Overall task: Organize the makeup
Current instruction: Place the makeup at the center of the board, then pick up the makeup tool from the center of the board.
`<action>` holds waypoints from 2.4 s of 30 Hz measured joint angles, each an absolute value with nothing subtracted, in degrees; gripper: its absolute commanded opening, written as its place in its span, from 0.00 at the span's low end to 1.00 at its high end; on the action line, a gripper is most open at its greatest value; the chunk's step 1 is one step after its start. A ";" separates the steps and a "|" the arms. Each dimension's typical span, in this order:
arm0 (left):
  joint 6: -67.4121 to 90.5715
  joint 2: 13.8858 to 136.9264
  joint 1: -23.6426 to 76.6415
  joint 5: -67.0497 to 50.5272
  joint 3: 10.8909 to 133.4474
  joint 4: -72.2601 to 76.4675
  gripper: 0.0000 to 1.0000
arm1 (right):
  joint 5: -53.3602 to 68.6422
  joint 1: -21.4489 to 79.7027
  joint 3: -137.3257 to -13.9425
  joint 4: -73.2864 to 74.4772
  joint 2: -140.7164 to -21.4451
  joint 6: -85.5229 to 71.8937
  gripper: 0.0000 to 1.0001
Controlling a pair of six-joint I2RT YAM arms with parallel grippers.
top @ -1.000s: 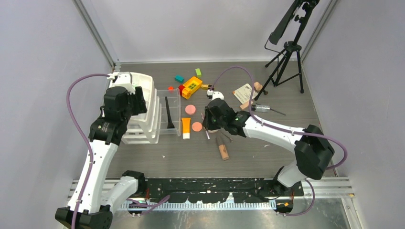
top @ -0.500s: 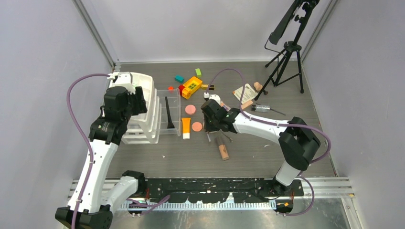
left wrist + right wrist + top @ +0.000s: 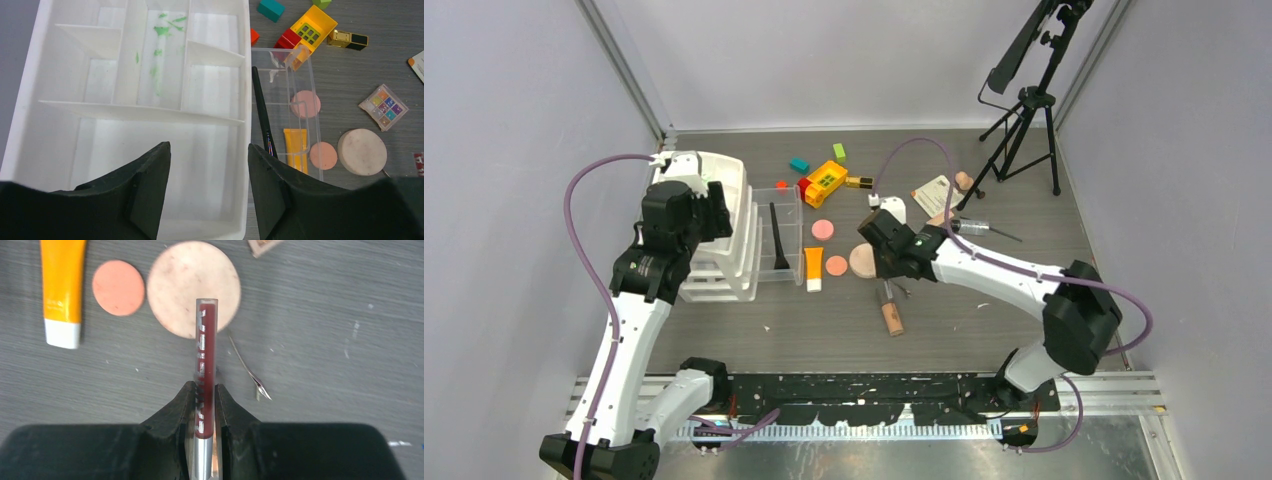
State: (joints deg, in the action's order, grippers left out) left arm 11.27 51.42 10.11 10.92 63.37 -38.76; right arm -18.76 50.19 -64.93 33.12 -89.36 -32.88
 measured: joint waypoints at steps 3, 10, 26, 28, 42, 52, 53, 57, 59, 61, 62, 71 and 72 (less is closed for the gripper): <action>11.29 51.42 10.11 10.92 63.37 -38.76 0.60 | -19.79 50.19 -62.35 35.62 -85.45 -32.88 0.05; 11.27 51.42 10.11 10.90 63.37 -38.76 0.60 | -19.79 50.19 -55.75 36.58 -81.91 -31.81 0.05; 11.29 51.40 10.11 10.87 63.37 -38.76 0.60 | -15.09 50.19 -49.47 30.68 -85.69 -30.04 0.22; 11.29 51.42 10.11 10.87 63.37 -38.76 0.60 | -14.41 50.19 -49.23 30.22 -85.95 -29.85 0.25; 11.29 51.42 10.11 10.87 63.37 -38.76 0.60 | -14.06 50.19 -49.47 30.81 -89.21 -28.84 0.48; 11.29 51.42 10.11 10.85 63.37 -38.76 0.60 | -19.16 47.77 -54.89 33.43 -85.41 -27.97 0.48; 11.29 51.42 10.11 10.85 63.40 -38.76 0.60 | -19.51 46.89 -55.59 33.47 -85.52 -27.70 0.49; 11.29 51.42 10.11 10.81 63.40 -38.76 0.60 | -20.38 44.91 -58.11 33.45 -87.22 -26.96 0.55; 11.29 51.42 10.11 10.81 63.40 -38.76 0.60 | -20.60 44.45 -59.53 33.21 -88.84 -26.63 0.57; 11.29 51.42 10.11 10.81 63.37 -38.76 0.60 | -20.78 44.03 -60.36 32.53 -90.17 -26.39 0.58; 11.29 51.42 10.11 10.81 63.37 -38.76 0.60 | -20.73 43.72 -60.58 32.27 -90.59 -26.35 0.57; 11.29 51.40 10.11 10.46 63.37 -38.76 0.60 | -17.37 37.39 -67.11 30.09 -96.33 -28.75 0.50; 11.29 51.40 10.11 10.46 63.37 -38.76 0.60 | -16.97 37.12 -67.40 29.52 -96.92 -29.30 0.50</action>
State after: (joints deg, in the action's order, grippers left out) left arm 11.29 51.40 10.11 10.46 63.37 -38.76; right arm -16.97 37.12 -67.40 29.52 -96.92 -29.30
